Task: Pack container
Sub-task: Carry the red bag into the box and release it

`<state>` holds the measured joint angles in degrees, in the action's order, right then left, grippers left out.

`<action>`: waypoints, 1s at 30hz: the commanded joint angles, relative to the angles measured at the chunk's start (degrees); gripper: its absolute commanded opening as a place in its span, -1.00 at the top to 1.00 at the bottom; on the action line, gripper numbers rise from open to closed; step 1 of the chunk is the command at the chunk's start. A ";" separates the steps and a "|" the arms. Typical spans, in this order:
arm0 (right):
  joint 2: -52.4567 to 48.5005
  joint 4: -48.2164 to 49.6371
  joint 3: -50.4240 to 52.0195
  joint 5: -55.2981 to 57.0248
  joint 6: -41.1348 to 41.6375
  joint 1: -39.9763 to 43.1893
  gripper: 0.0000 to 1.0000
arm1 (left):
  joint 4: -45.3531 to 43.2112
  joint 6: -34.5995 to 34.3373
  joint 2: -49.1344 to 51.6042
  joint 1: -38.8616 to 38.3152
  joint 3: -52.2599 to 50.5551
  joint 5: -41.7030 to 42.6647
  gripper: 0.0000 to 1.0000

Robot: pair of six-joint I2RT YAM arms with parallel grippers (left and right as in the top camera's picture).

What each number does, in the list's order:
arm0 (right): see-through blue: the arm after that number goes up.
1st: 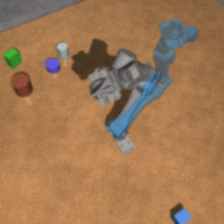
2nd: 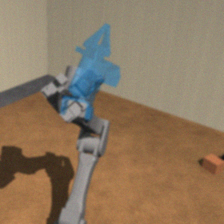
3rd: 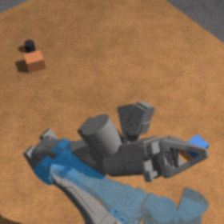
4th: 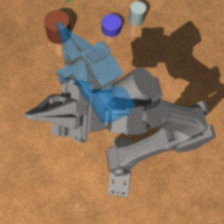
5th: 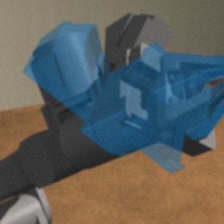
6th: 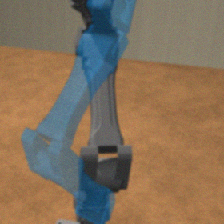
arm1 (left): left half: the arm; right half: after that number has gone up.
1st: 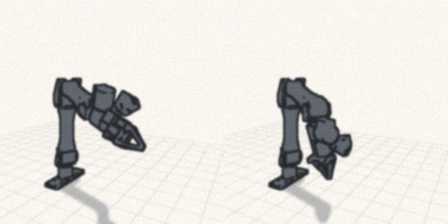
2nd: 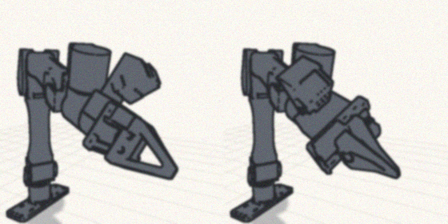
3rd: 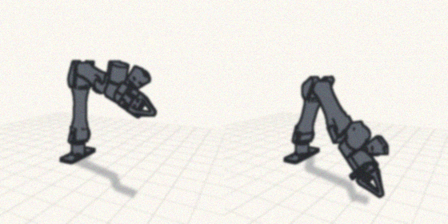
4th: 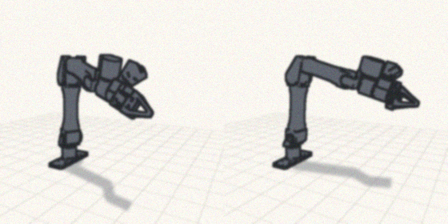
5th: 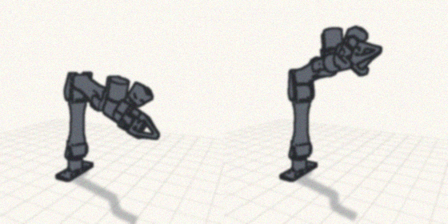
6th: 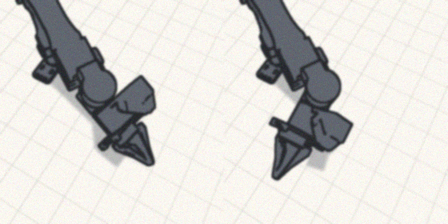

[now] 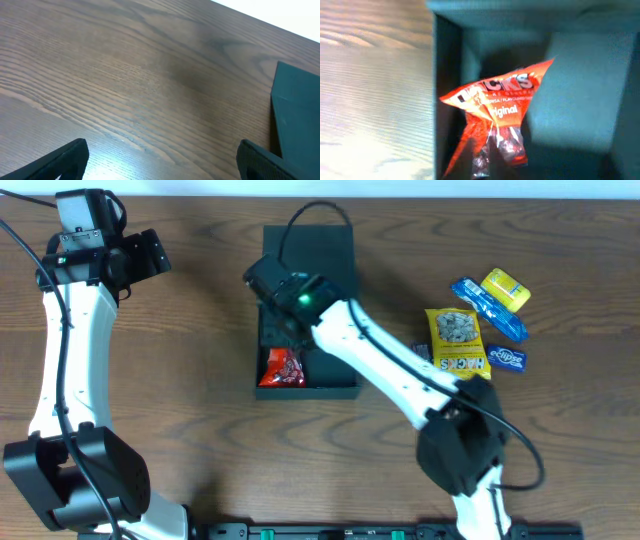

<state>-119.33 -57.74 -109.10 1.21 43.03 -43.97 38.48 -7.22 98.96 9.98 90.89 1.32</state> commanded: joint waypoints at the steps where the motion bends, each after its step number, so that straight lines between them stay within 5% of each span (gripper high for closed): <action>1: 1.84 -0.57 0.17 1.09 -5.79 0.44 0.97 | 0.02 0.39 0.68 0.24 0.50 0.26 -0.91; 30: -9.29 7.63 9.42 -5.33 -17.42 0.15 0.97 | 0.04 0.42 0.68 0.22 0.50 0.24 -0.91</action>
<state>-126.06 -50.13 -100.51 -3.29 28.16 -43.66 38.54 -7.22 98.96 9.98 90.89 1.32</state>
